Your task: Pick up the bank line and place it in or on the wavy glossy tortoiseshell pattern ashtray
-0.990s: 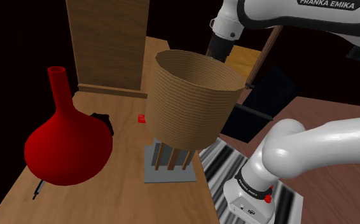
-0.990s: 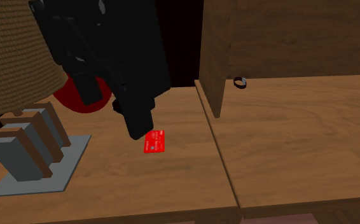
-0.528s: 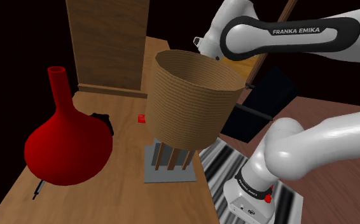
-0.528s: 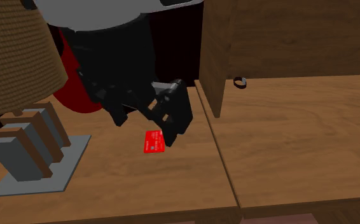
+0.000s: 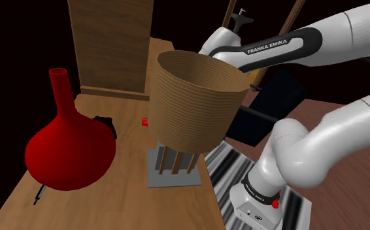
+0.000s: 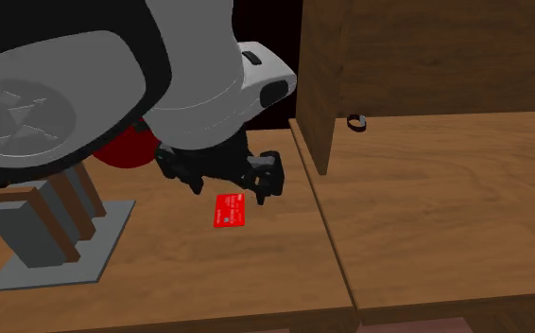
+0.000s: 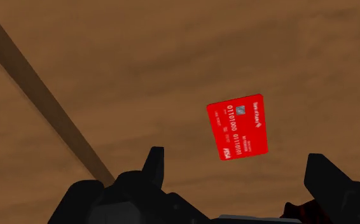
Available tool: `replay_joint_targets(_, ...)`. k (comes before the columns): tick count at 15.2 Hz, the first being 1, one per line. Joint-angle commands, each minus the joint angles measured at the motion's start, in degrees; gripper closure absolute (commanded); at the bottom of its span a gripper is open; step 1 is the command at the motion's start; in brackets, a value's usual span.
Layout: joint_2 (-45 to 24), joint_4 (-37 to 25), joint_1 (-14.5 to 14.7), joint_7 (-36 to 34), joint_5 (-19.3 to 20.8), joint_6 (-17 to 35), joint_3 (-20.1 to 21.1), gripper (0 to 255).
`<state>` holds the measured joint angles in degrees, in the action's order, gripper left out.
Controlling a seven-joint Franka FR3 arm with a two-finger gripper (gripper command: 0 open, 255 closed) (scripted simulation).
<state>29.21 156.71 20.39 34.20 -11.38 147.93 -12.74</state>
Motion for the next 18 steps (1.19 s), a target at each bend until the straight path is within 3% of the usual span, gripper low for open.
replay_joint_targets(1, -4.0, 0.3, 5.8, 7.8, -4.8, 6.5, -3.9, 0)
replay_joint_targets(3, -7.9, -0.4, 13.8, 17.1, -11.9, 11.7, -9.5, 0)
replay_joint_targets(6, -13.2, -3.2, 30.0, 35.2, -27.3, 17.2, -21.5, 0)
replay_joint_targets(12, -20.1, -6.8, 40.1, 46.7, -42.3, 18.8, -28.5, 0)
replay_joint_targets(14, -22.3, -8.1, 42.2, 50.4, -47.0, 18.5, -29.9, 0)
replay_joint_targets(18, -22.3, -8.1, 42.1, 50.4, -47.1, 18.5, -29.7, 0)
